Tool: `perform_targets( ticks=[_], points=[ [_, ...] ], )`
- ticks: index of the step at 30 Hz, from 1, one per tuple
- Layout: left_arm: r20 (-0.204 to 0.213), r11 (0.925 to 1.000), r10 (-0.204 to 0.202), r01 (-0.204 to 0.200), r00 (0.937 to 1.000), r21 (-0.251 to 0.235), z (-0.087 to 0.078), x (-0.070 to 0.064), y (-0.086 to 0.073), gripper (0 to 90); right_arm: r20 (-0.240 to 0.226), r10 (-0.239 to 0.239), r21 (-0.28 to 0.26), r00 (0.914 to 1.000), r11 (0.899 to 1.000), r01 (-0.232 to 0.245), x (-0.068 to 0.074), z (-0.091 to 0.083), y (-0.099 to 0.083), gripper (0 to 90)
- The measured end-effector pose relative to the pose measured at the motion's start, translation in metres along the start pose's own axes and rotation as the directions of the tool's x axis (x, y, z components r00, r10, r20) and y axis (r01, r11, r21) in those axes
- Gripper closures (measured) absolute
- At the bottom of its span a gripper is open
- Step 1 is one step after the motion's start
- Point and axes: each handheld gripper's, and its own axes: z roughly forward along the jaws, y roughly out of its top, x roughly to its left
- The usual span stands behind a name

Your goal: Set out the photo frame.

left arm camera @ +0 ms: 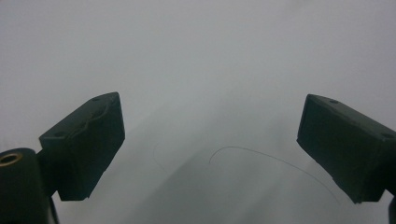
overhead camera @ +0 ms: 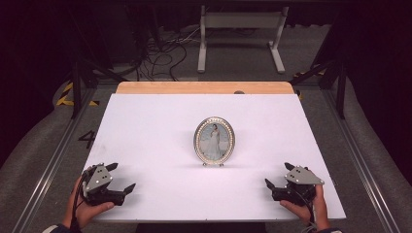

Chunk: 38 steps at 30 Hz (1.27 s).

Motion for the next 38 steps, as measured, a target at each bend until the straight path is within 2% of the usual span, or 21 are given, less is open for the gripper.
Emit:
perform_targets(
  ticks=[12, 27, 38],
  points=[
    [0.004, 0.9998, -0.018, 0.019, 0.9998, -0.011, -0.0014, 0.0002, 0.0000, 7.8, -0.003, -0.009, 0.001, 1.0000, 1.000, 0.009, 0.0012, 0.0018, -0.0004, 13.6],
    [0.004, 1.0000, -0.004, 0.004, 1.0000, 0.003, 0.0010, 0.0003, 0.0013, 7.8, 0.000, -0.006, -0.003, 1.0000, 1.000, 0.006, -0.0009, 0.0013, -0.0013, 13.6],
    [0.007, 1.0000, -0.007, 0.007, 1.0000, -0.005, 0.0025, 0.0010, 0.0035, 7.8, 0.004, 0.005, -0.003, 1.0000, 1.000, -0.005, -0.0014, 0.0002, -0.0029, 13.5]
  ],
)
